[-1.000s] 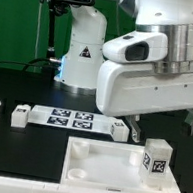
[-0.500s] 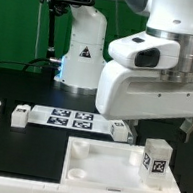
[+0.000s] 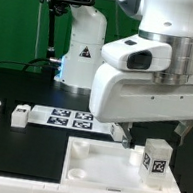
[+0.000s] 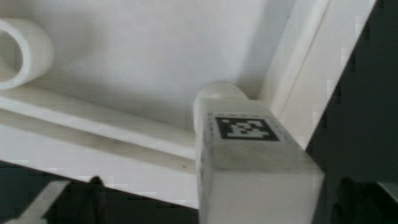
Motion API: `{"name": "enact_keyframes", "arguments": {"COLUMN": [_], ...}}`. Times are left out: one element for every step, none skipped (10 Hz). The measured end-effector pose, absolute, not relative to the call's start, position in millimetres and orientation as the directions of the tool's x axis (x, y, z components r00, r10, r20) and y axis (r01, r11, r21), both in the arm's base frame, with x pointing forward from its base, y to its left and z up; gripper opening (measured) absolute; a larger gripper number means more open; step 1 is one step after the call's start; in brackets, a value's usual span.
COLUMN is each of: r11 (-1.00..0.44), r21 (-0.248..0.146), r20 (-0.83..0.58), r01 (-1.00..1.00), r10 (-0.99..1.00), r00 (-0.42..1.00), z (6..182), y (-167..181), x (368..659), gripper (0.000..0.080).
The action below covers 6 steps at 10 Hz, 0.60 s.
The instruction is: Assemble square table
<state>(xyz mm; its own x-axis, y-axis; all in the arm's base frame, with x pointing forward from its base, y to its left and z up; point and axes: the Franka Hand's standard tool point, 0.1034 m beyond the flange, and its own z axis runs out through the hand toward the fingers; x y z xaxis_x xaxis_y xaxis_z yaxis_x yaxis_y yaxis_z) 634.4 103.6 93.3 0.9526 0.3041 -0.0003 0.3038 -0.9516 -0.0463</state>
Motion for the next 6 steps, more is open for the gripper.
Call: {"name": "enact_keyframes", "arguments": {"r11": [-0.951,-0.946,-0.942,-0.942,-0.943,-0.949], "r21": [-0.049,-0.053,-0.054,-0.054,-0.054,-0.054], "r20": [-0.002,-0.005,-0.003,-0.003,-0.003,-0.004], "r01": [0.304,0.319,0.331,0.330,0.328,0.312], "r10": [0.304,0.319,0.331,0.331,0.329,0.312], "r00": [0.953,0.948,0.944,0.944,0.944,0.950], "z": [92.0,89.4,89.4,89.4,89.4,89.4], "y": [105.7,107.5,107.1,107.2,107.2,107.3], "x": [633.5,632.2,632.7,632.7,632.7,632.6], "gripper": [0.0515,0.0376,0.0282,0.0284,0.0284,0.0284]}}
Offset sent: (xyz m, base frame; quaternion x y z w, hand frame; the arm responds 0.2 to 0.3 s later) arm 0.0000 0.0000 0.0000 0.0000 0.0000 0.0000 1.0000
